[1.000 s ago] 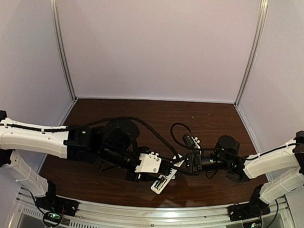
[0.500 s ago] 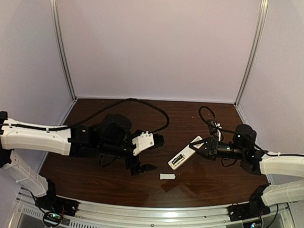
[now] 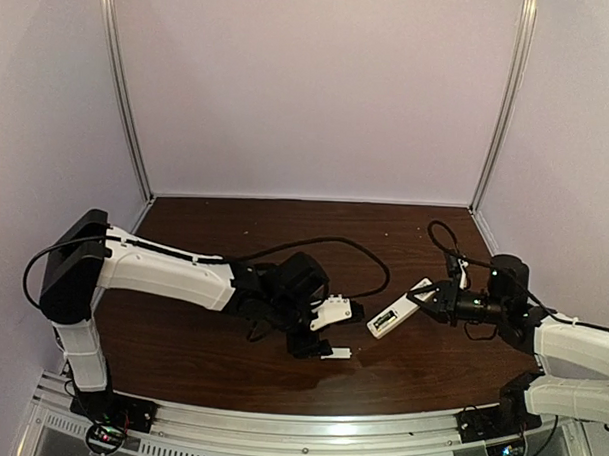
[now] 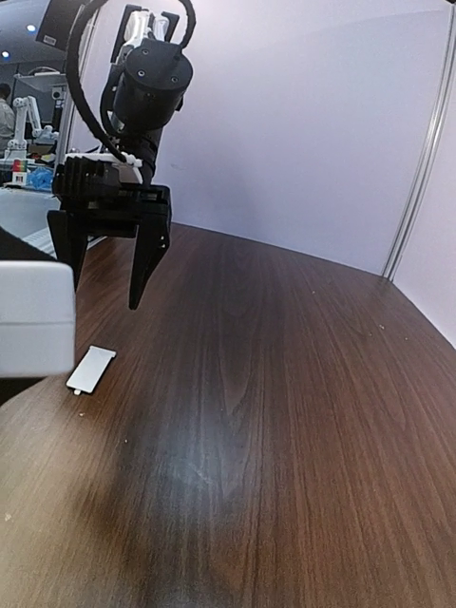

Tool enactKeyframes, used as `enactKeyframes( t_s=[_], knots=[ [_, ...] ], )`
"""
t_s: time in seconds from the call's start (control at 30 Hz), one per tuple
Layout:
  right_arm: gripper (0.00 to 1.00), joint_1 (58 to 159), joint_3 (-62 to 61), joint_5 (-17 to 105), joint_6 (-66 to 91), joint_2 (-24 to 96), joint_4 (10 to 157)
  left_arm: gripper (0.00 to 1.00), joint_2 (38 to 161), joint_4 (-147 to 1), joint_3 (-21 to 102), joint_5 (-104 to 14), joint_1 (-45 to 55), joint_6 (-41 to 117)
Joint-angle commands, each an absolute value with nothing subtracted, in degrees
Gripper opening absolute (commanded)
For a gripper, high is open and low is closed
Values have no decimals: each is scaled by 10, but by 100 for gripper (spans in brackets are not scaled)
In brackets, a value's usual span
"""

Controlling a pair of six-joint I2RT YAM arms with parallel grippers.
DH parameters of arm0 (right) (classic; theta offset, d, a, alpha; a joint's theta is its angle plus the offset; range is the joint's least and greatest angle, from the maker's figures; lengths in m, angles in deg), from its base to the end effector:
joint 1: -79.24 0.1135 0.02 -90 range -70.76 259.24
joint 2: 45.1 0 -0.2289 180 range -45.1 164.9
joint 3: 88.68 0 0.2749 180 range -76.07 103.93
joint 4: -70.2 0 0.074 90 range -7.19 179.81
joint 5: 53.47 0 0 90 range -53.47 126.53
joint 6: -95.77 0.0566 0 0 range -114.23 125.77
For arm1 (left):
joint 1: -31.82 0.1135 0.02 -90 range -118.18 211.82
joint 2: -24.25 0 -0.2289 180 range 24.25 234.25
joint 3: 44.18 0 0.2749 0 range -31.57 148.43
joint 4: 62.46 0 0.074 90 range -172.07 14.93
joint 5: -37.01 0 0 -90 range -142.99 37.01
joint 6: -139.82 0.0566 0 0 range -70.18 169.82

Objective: Load the batteries into the remote control
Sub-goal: Pick up the battery cover from the center of the board.

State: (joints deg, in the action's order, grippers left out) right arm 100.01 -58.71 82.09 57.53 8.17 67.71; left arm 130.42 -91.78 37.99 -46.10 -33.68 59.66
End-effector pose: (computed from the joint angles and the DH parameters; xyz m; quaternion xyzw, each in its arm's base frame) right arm 0.2118 0.1235 0.1479 -0.0091 0.7901 0.5666 0.2335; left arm 0.1649 -0.3783 0.1171 0.5940 0.7384 -0.1971 0.2511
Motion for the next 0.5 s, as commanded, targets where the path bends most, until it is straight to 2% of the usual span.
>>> enactKeyframes(
  t_s=[0.0,0.47],
  knots=[
    [0,981,-598,843,565,71,679,61,1350,-938,428,-437,-335,615],
    [0,951,-606,866,559,75,671,47,1441,-969,494,-419,-335,636]
  ],
)
